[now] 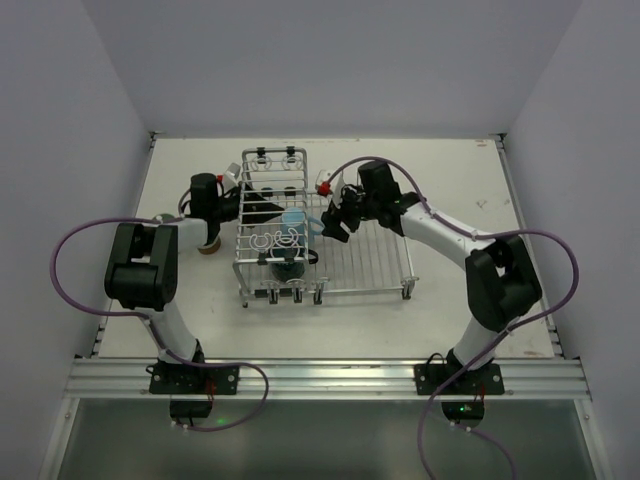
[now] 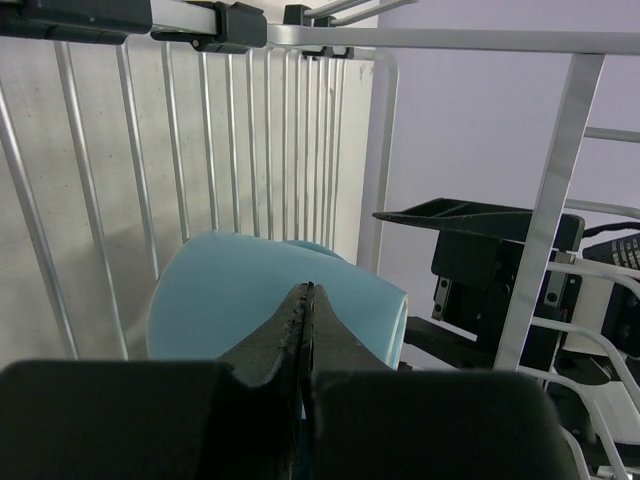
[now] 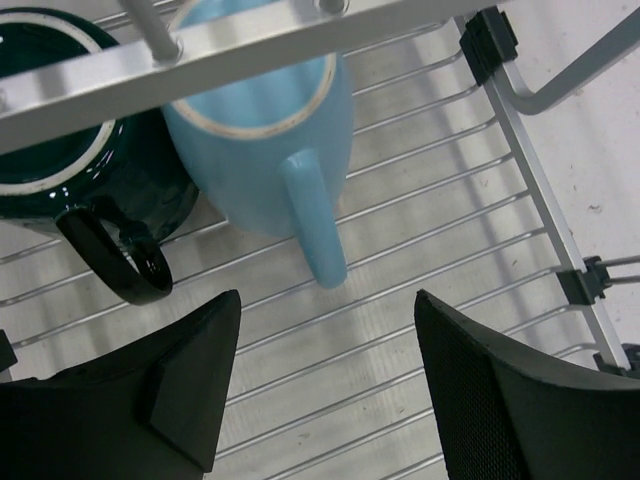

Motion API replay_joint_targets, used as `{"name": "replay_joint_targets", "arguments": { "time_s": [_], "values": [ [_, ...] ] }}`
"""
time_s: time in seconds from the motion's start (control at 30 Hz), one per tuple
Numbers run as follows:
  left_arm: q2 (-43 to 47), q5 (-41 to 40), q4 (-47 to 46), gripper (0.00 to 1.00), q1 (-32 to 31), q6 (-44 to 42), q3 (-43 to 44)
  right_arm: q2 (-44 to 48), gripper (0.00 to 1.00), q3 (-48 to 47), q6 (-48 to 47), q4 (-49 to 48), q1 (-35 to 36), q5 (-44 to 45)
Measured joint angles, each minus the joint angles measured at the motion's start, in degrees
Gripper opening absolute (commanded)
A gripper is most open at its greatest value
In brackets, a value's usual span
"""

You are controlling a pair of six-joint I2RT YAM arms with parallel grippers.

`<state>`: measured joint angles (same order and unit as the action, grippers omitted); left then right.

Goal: Unload the cups from the dish rack

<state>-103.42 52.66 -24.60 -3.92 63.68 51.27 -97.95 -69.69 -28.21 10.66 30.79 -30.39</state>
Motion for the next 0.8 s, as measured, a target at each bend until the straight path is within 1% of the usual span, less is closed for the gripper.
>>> {"name": "replay_joint_targets", "arguments": {
  "time_s": [0.1,0.17,0.2,0.23,0.37,0.43,0.6,0.8],
  "values": [
    [0.00,0.31,-0.35,0.00,0.00,0.26,0.00,-1.53,0.65,-2.21,-0.44,0.83,0.00,-0.74],
    [-0.07,0.50,-0.68,0.00,0.00,0.28,0.00,-2.58,0.64,-3.72,-0.92,1.84,0.00,-0.94],
    [-0.09,0.57,-0.81,0.00,0.00,0.31,0.00,-2.97,0.61,-4.22,-1.05,2.03,0.00,-1.07],
    [-0.13,0.66,-0.90,0.00,0.00,0.37,0.00,-3.52,0.59,-4.83,-1.33,2.29,0.00,-1.25],
    [-0.37,0.79,-1.46,0.00,0.00,0.76,0.00,-5.84,0.57,-6.27,-1.77,2.93,0.00,-2.21],
    [-0.52,0.90,-1.57,0.00,0.00,0.85,0.00,-6.60,0.54,-6.34,-1.86,3.54,0.00,-2.51],
    [-0.83,0.98,-1.62,0.00,0.00,1.31,0.00,-7.74,0.54,-6.47,-1.88,4.55,0.00,-3.82],
    [-0.83,1.03,-2.08,0.00,0.00,1.79,0.00,-8.61,0.50,-7.52,-1.86,5.03,0.07,-5.62]
  ]
}}
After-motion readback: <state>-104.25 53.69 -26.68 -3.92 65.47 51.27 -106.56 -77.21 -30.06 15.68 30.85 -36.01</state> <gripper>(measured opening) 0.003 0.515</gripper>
